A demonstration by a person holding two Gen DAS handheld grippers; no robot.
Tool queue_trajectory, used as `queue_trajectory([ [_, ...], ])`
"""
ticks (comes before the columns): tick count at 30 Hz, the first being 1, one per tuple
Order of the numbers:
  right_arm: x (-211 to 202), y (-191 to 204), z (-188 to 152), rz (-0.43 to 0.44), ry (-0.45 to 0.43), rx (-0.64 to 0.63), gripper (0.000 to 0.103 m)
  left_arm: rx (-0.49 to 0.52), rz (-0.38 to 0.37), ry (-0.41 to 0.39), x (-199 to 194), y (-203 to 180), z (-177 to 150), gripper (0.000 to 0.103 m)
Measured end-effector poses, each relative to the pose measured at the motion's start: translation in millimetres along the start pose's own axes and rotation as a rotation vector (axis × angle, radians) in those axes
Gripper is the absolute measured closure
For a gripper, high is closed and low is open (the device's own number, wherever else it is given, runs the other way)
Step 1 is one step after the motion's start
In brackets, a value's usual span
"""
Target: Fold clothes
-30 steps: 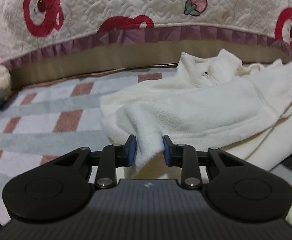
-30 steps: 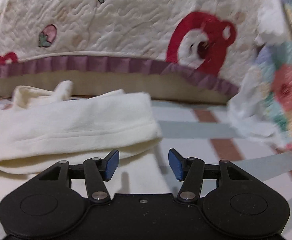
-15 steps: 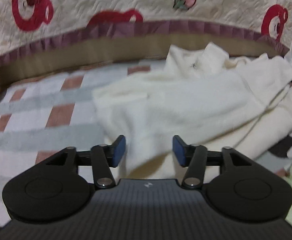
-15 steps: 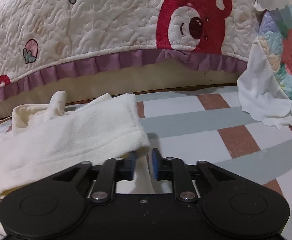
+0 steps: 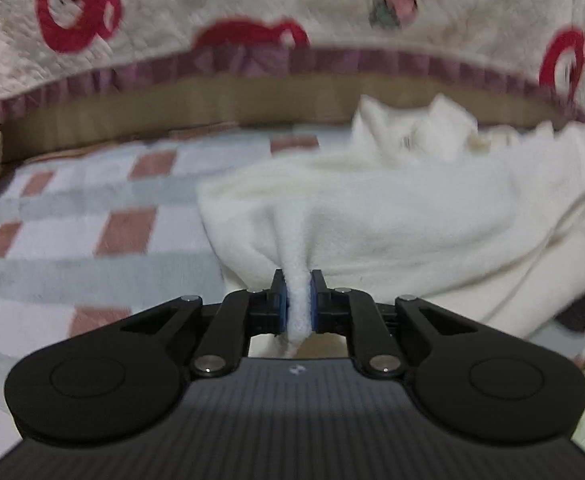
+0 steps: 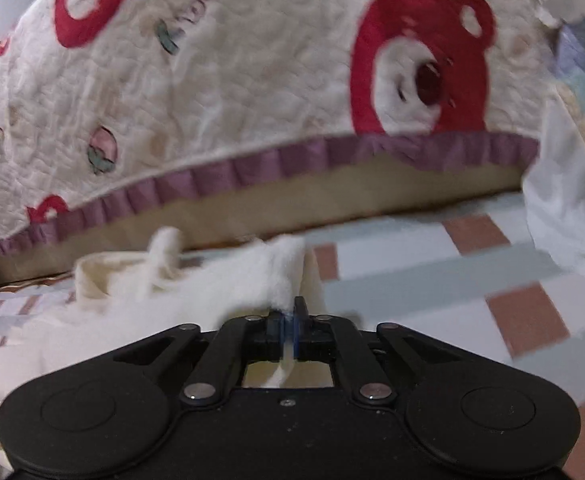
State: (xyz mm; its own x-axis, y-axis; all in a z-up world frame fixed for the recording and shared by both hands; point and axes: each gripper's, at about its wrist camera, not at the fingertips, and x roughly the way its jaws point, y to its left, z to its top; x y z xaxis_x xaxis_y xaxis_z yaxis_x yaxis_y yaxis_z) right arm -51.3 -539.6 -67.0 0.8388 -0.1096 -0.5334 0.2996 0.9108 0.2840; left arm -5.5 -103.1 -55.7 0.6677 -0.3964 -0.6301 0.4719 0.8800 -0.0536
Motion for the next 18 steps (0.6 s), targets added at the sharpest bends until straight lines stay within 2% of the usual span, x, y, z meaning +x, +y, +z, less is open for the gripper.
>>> queue_trajectory([
  [2,-2.1,5.8,24.2,0.029,0.003,0.004,0.098,-0.059,-0.022,-0.062,-16.3,17.6,24.6,0.093],
  [4,1.9,8.8,54.8,0.049,0.025,0.015,0.098,-0.151,-0.057,-0.070,-14.1,43.4,50.8,0.093],
  [9,46.8,15.4,124.9,0.052,0.134,0.068,0.098,-0.353,-0.059,0.080,71.8,89.3,90.0,0.093],
  [11,75.3,21.6,143.1,0.042,0.198,0.058,0.098,-0.464,-0.029,0.139,109.2,103.8,91.7,0.092],
  [12,90.2,25.0,147.5,0.027,0.232,0.043,0.098,-0.520,0.003,0.161,125.6,110.5,88.4,0.088],
  [14,121.5,27.5,146.0,-0.034,0.307,0.022,0.095,-0.614,0.072,0.179,150.5,122.7,79.4,0.074],
  [15,128.5,27.0,141.3,-0.071,0.309,0.022,0.074,-0.633,0.050,0.147,149.4,125.6,74.1,0.062],
  [16,132.8,26.1,135.9,-0.104,0.301,0.026,0.056,-0.647,0.017,0.109,146.4,128.0,68.8,0.058],
  [18,129.1,21.4,123.6,-0.106,0.270,0.046,0.056,-0.626,-0.079,0.036,134.1,127.9,59.9,0.054],
])
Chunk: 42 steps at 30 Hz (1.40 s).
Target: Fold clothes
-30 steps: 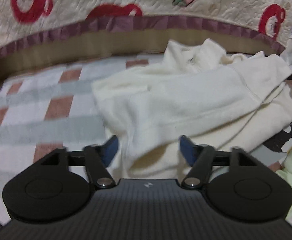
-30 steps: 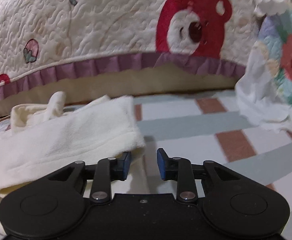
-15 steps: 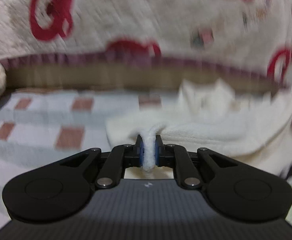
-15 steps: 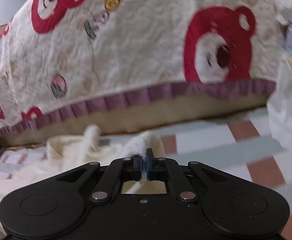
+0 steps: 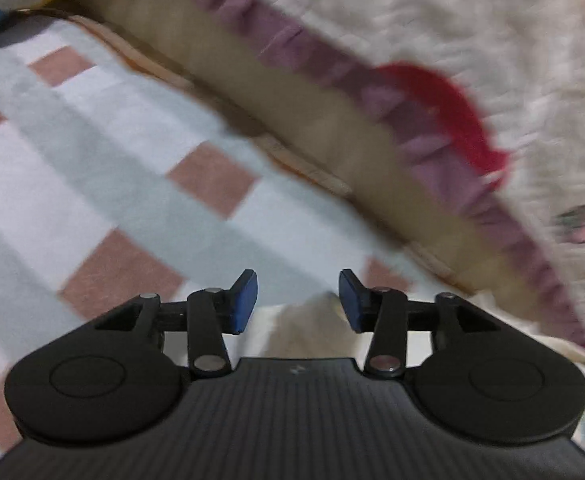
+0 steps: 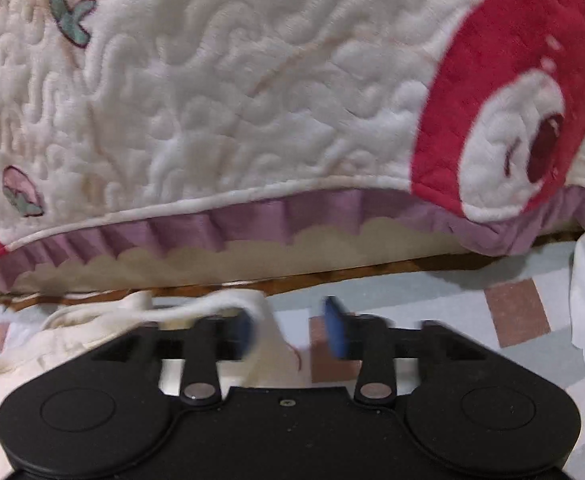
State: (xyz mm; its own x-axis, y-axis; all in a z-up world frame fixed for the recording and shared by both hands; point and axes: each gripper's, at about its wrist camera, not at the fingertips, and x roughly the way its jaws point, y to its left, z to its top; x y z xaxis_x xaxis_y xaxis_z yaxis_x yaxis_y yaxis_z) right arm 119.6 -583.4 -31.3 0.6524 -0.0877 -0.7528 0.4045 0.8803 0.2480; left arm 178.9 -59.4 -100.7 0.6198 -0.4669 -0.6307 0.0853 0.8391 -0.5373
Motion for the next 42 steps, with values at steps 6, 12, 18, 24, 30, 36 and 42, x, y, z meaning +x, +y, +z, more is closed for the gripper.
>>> queue_trajectory([
  [6,-21.9,-17.0,-43.2,0.075,-0.043,-0.035,0.056,0.309,-0.088,0.018,-15.8,-16.4,-28.8,0.042],
  [12,-42.6,-17.2,-50.9,0.080,-0.151,-0.057,0.055,0.452,-0.084,0.113,14.4,-52.4,-33.9,0.032],
  [18,-59.5,-20.1,-33.1,0.149,-0.270,0.092,0.044,0.327,-0.082,0.215,57.7,-58.0,-25.2,0.053],
  [24,-24.9,-0.6,-56.4,0.049,-0.075,-0.115,0.044,0.448,-0.060,0.176,48.5,-65.1,-25.6,0.098],
  [30,-21.1,8.6,-79.8,0.044,-0.024,-0.138,0.044,0.304,-0.105,0.043,24.7,-50.7,10.3,0.098],
  [36,-27.9,15.6,-75.2,0.006,-0.027,-0.155,0.044,0.137,-0.011,0.109,49.6,-21.2,8.4,0.084],
  [42,-13.1,13.1,-57.2,0.066,0.000,-0.135,0.042,0.229,-0.031,0.117,32.9,-18.2,-18.9,0.066],
])
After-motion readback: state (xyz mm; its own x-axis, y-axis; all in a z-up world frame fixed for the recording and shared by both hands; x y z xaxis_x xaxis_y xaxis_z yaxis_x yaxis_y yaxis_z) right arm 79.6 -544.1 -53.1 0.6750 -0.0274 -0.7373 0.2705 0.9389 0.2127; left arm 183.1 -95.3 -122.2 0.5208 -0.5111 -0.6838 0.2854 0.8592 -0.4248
